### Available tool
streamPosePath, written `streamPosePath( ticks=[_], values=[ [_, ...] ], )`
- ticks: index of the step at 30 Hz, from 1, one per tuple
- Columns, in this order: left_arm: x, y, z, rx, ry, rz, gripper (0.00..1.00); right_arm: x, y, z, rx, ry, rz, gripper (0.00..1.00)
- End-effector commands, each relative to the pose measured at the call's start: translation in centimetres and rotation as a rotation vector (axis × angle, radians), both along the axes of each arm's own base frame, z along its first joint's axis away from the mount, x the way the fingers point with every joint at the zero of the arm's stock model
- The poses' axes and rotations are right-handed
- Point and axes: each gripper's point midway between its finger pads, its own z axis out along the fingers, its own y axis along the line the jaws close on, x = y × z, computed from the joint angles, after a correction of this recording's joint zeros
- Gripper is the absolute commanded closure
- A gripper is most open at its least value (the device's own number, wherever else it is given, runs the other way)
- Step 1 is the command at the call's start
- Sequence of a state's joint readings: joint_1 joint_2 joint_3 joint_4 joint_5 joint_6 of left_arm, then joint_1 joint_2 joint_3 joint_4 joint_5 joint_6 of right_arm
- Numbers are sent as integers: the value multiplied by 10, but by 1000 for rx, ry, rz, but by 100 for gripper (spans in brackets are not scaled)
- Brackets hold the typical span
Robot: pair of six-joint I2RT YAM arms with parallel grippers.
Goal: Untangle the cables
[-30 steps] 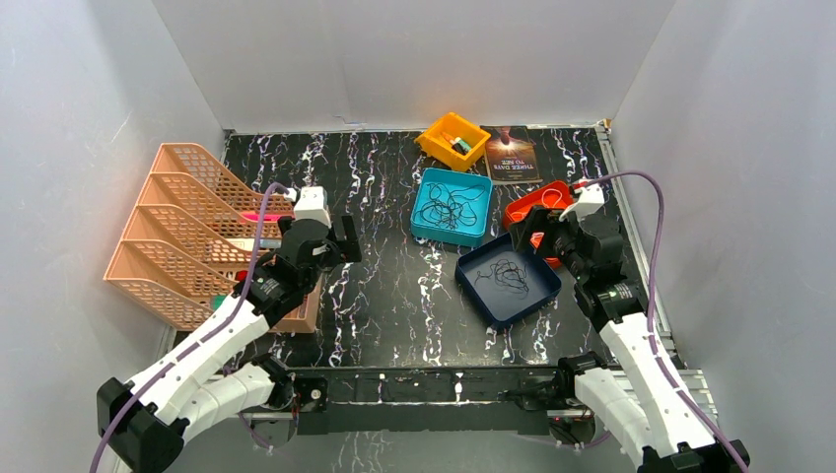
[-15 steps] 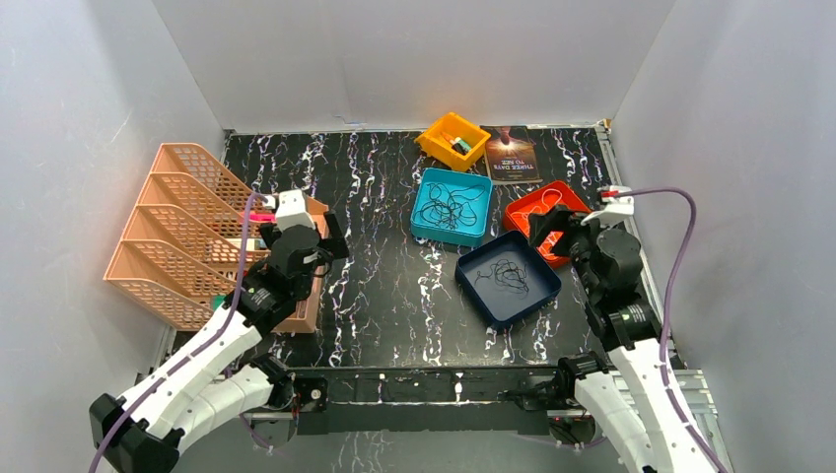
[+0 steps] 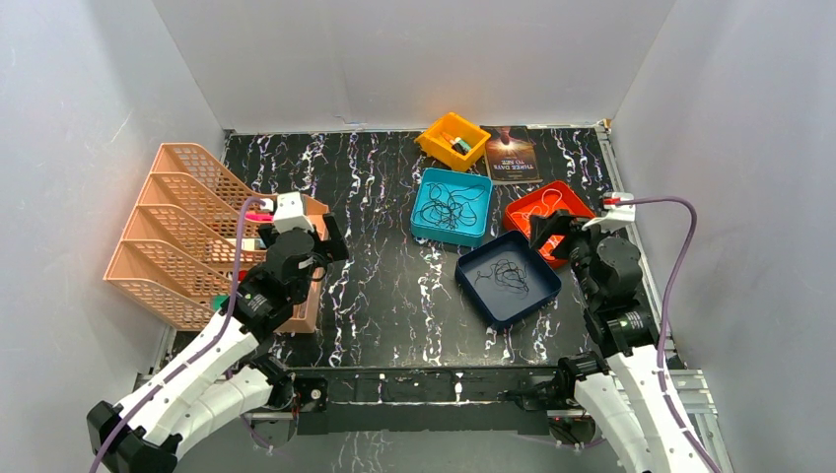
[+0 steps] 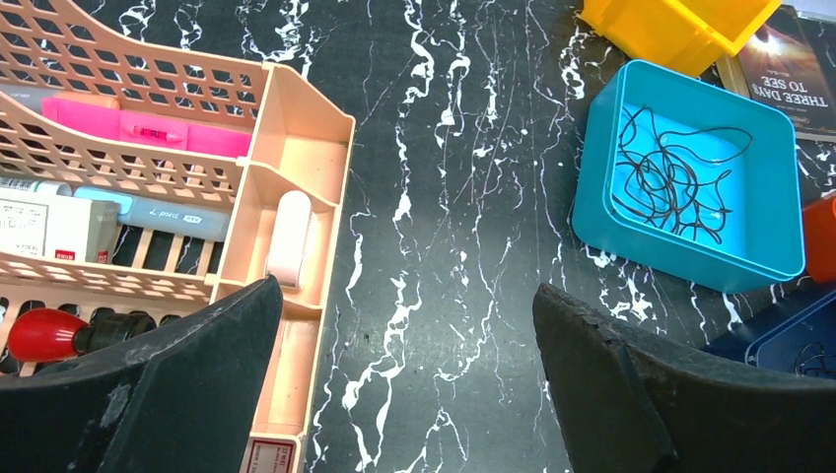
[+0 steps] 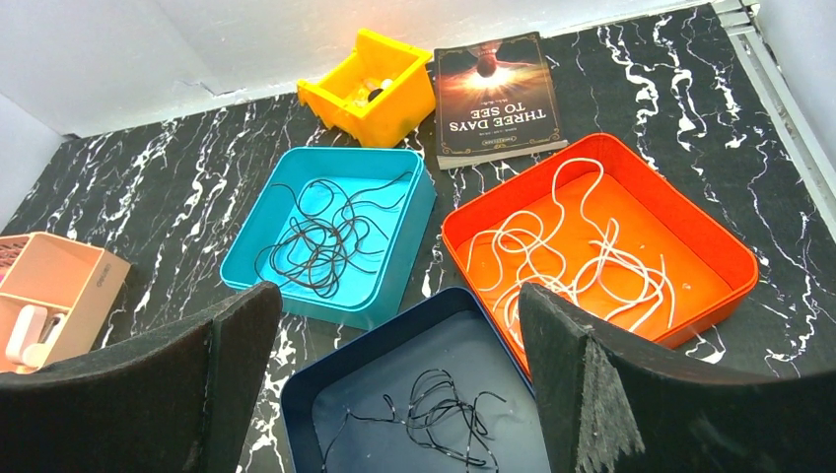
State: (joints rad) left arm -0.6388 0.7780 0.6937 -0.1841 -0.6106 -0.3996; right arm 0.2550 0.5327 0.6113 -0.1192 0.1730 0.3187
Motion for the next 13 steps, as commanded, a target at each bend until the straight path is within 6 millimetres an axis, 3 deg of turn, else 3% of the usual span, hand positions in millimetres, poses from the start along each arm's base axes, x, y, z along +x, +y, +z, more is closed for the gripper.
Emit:
streamPosePath(
  ticks=[1,13],
  values=[
    [1,-2,7,-16,-35,-13,2,5,3,15,17,-58,12,2],
    [0,-3,14,-28,-52,-22,2,8,8,9,12,-62,38,2]
  ],
)
